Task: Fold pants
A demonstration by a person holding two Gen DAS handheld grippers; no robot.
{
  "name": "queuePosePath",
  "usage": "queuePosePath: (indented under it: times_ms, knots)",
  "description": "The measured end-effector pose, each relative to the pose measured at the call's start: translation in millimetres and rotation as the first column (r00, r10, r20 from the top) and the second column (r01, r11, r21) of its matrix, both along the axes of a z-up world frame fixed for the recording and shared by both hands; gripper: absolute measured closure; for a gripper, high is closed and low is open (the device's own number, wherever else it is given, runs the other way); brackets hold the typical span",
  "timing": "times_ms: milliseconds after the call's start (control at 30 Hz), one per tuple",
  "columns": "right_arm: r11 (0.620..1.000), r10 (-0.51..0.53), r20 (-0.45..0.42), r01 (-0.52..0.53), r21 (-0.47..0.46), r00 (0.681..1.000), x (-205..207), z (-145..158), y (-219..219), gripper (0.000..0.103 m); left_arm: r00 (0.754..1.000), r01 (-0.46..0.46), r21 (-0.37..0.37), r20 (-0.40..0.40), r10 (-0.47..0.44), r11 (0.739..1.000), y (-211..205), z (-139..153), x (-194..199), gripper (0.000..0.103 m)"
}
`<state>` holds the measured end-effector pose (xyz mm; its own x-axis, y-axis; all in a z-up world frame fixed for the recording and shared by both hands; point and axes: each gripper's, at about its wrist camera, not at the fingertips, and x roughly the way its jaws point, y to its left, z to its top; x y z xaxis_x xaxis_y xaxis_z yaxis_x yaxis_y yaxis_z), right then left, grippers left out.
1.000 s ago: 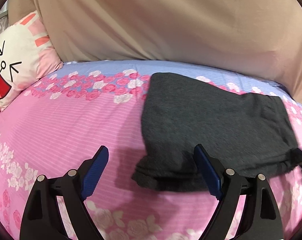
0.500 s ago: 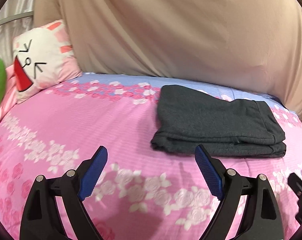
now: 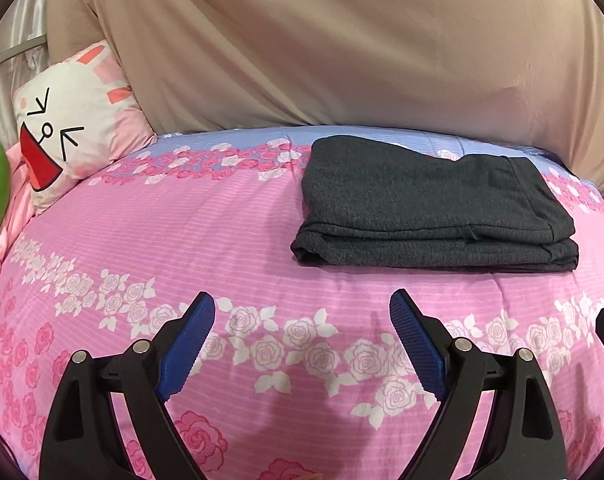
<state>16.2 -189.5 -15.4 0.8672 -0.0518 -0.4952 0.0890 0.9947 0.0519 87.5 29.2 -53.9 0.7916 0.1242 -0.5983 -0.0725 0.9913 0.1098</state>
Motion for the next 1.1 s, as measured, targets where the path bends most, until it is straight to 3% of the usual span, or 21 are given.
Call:
queuePosePath:
  times_ms: [1100]
  knots:
    - [1.000, 0.001, 0.008, -0.001, 0.006, 1.000, -2.1, -0.3, -2.8, 0.005, 1.000, 0.011, 0.016, 0.002, -0.011, 1.000, -4.4, 1.7, -0.1, 0.016]
